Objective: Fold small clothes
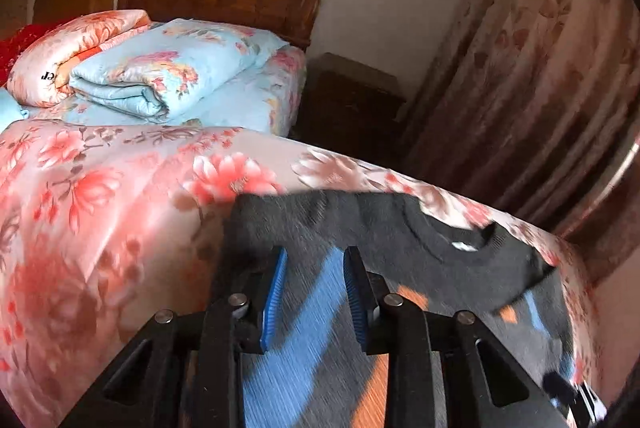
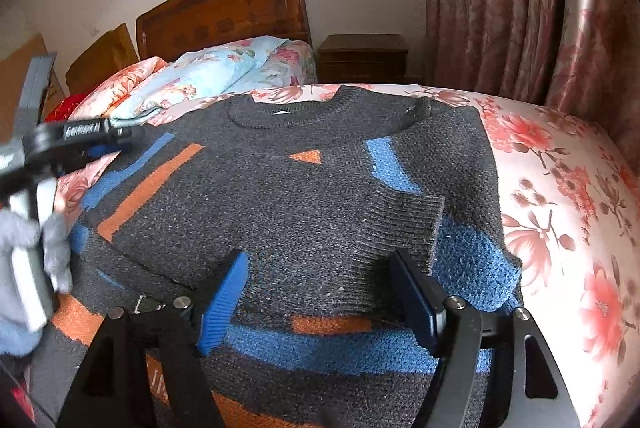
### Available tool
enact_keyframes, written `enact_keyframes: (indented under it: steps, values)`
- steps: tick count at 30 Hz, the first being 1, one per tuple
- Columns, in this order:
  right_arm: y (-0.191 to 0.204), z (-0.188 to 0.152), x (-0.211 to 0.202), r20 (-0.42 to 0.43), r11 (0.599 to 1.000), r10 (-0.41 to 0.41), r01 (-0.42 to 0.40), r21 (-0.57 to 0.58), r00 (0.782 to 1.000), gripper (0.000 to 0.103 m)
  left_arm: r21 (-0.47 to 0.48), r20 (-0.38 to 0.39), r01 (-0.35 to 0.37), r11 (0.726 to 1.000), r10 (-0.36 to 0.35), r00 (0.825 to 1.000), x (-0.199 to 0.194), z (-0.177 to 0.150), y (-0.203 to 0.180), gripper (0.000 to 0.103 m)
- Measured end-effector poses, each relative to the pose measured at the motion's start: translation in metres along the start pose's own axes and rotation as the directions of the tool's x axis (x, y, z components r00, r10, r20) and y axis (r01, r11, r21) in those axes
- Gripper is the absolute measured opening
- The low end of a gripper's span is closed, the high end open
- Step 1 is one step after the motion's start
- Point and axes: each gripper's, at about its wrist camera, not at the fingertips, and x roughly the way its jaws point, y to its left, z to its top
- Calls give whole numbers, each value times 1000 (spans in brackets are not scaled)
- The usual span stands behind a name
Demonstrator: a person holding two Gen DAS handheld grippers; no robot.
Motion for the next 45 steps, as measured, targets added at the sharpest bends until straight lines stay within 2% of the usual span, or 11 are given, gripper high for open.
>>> enact_keyframes:
  steps: [5, 9, 12, 16, 17, 25, 29, 33, 36, 41, 45]
  values:
    - [-1, 0, -1, 2, 1000, 12, -12, 6, 1000, 103, -80, -67, -11, 997, 6, 998, 24, 6, 20, 29]
    - [-2, 0, -2, 4, 1000, 22, -22, 12, 1000, 103, -96, 22, 49, 994, -47, 999, -21, -12, 6, 29]
    - [-3, 0, -2, 8, 1000, 25, -25, 14, 1000, 103, 42, 27, 102, 994, -103, 994, -41, -36, -27, 29]
    - [-5, -2, -6, 28, 999, 6, -7, 37, 1000, 103, 168, -71, 111, 980, -101, 992, -25, -70, -52, 29]
    - [-6, -2, -6, 30, 999, 2, -3, 43, 1000, 103, 208, -31, 97, 973, -92, 995, -25, -78, -55, 30]
    - [-21, -4, -16, 78, 988, -57, 45, 145, 995, 103, 153, -39, 159, 975, -155, 987, -24, -76, -46, 31]
    - [2, -6, -30, 155, 996, -82, 78, 34, 985, 103, 155, -38, 158, 975, -154, 987, -26, -76, -46, 32]
    - [16, -1, -6, 31, 994, -89, 91, -61, 996, 103, 156, -38, 158, 975, -154, 987, -26, -76, -46, 33]
    - [2, 0, 0, 3, 992, -122, 122, 16, 992, 103, 156, -38, 158, 975, -154, 987, -26, -76, -46, 33]
    - [-14, -3, -12, 57, 978, -178, 170, 118, 982, 103, 159, -37, 154, 975, -149, 988, -26, -77, -47, 33]
    - [11, -6, -16, 88, 991, -128, 131, -23, 988, 103, 170, -36, 141, 975, -136, 990, -26, -77, -49, 33]
